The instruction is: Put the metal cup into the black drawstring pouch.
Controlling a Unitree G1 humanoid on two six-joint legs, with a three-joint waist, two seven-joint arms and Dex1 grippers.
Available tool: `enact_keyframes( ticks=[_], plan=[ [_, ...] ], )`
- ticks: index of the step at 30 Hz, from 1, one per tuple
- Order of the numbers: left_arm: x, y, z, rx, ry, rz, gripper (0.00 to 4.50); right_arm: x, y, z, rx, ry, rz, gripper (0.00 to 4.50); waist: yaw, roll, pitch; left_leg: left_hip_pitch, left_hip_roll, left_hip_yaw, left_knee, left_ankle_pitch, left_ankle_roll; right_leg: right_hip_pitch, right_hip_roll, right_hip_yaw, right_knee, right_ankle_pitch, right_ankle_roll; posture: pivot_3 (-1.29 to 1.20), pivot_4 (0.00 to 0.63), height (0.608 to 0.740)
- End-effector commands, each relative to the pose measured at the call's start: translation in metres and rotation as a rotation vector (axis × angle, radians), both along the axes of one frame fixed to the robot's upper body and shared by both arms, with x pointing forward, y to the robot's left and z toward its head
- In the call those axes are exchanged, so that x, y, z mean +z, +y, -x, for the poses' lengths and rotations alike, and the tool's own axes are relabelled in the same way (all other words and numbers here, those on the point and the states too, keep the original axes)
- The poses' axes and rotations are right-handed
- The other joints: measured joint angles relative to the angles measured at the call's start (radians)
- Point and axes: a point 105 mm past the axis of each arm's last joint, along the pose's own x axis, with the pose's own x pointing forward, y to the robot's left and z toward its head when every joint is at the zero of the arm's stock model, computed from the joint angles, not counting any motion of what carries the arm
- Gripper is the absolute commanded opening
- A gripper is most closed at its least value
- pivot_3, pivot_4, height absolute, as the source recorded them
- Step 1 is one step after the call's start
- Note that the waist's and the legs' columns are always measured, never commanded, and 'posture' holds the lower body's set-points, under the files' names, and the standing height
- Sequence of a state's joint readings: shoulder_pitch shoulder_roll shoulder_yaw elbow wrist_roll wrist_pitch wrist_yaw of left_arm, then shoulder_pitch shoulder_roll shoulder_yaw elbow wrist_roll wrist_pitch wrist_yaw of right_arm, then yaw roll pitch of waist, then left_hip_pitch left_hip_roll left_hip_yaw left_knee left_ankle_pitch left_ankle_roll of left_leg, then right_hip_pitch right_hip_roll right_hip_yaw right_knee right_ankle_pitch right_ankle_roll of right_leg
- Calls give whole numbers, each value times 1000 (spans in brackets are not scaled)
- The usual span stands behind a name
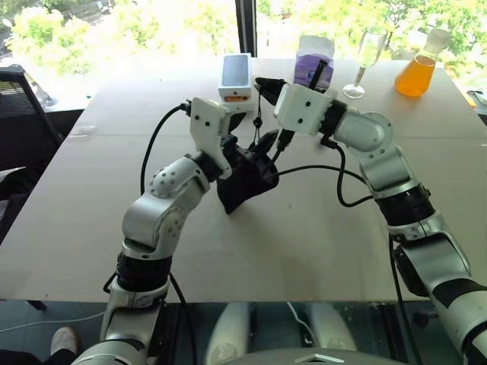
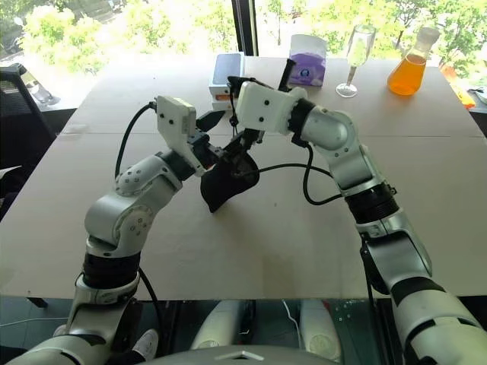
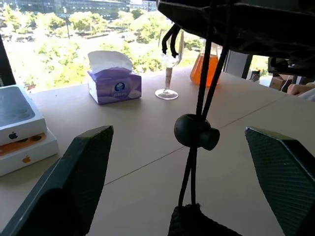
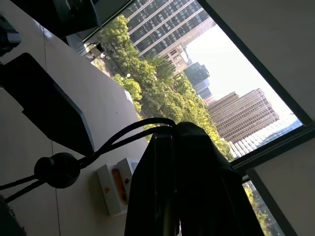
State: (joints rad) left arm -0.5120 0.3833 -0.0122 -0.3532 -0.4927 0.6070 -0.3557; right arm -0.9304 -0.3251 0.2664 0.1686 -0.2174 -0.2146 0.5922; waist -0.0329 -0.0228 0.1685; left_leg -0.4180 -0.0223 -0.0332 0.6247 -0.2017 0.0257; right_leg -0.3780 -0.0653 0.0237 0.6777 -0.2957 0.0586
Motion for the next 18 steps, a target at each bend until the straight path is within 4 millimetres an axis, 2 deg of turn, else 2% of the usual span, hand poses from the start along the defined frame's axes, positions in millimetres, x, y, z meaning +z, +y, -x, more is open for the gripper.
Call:
enact_keyframes(
  ticks=[1,4,7,8,14,18],
  plan=[
    [17,-5,4,-31,-74,7,2821,14,1,11,33,-37,-35,0,0,0,0,0,0,0,0,0,0,0,0,0,0,0,0,0,150,740],
    [18,-8,5,-43,-81,2,1698,14,2,12,35,-34,-36,0,0,0,0,0,0,0,0,0,0,0,0,0,0,0,0,0,150,740],
    [19,-9,4,-44,-85,1,339,13,2,13,36,-31,-36,0,0,0,0,0,0,0,0,0,0,0,0,0,0,0,0,0,150,740],
    [19,-9,4,-45,-86,2,177,13,2,13,36,-29,-37,0,0,0,0,0,0,0,0,0,0,0,0,0,0,0,0,0,150,740],
    [11,-11,7,-56,-69,-22,181,12,-1,9,11,-6,-59,0,0,0,0,0,0,0,0,0,0,0,0,0,0,0,0,0,150,740],
    [-8,-7,8,-45,-16,-52,181,16,-26,-17,-128,32,-123,0,-1,0,0,0,0,0,0,0,0,0,0,0,0,0,0,0,150,740]
  ],
)
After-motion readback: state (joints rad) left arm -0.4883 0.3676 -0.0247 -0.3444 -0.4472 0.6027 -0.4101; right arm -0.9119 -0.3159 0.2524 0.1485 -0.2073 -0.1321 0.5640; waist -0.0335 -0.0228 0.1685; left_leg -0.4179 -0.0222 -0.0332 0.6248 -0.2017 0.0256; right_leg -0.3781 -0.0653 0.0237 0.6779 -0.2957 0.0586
